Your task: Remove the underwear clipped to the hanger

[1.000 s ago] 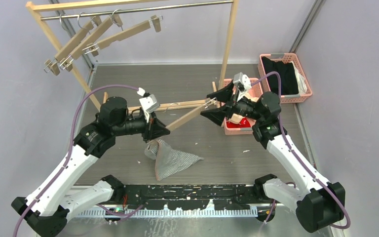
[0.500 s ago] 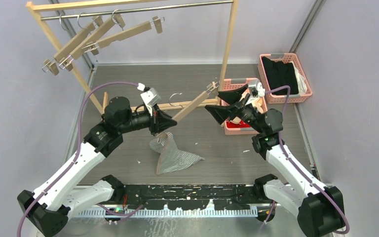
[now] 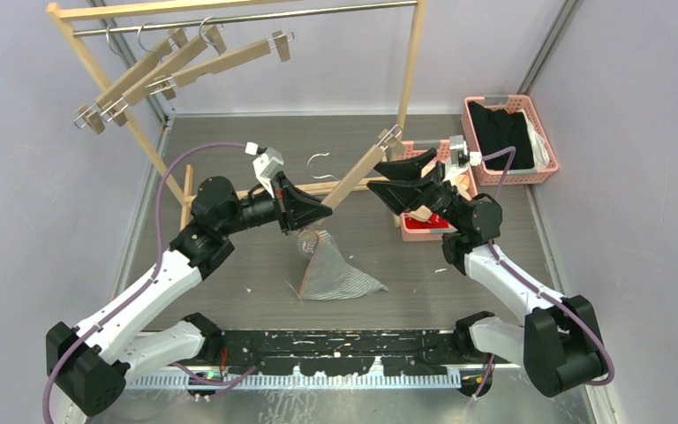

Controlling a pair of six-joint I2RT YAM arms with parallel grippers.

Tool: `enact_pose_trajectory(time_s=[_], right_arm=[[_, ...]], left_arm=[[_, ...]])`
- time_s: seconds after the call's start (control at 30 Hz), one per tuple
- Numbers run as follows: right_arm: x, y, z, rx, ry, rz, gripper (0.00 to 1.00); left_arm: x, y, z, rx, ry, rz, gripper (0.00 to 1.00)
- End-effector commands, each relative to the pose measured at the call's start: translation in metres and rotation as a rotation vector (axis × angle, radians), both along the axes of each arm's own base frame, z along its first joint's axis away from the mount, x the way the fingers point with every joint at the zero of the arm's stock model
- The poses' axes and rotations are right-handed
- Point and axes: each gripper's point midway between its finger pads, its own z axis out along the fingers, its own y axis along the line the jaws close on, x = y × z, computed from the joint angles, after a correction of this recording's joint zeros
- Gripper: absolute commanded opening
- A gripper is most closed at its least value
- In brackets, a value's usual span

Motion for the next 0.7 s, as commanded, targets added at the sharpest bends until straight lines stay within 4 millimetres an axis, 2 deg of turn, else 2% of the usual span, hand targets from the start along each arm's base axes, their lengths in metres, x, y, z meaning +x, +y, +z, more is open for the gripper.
enact_pose_trajectory(time_s=[0.0, 0.07, 0.43, 0.53, 0.67], right_arm=[[-0.019, -0.003, 0.032, 0.073, -0.106, 0.048, 0.59], [-0.019, -0.002, 0.033, 0.078, -0.107, 0.051, 0.55], [-0.011, 0.003, 0.043, 0.104, -0.115, 0.076, 0.55], [-0.008, 0.006, 0.043, 0.106, -0.113, 0.084, 0.51], [-0.005, 0.012, 0.042, 0.108, -0.105, 0.1, 0.4]], left_arm=[[-0.008, -0.005, 0.039, -0.138, -0.082, -0.053, 0.0], [-0.006, -0.006, 0.036, -0.144, -0.069, -0.055, 0.0], [-0.002, -0.014, 0.031, -0.166, -0.032, -0.082, 0.0], [-0.002, -0.015, 0.031, -0.167, -0.03, -0.086, 0.0], [0.0, -0.017, 0.031, -0.171, -0.026, -0.083, 0.0]])
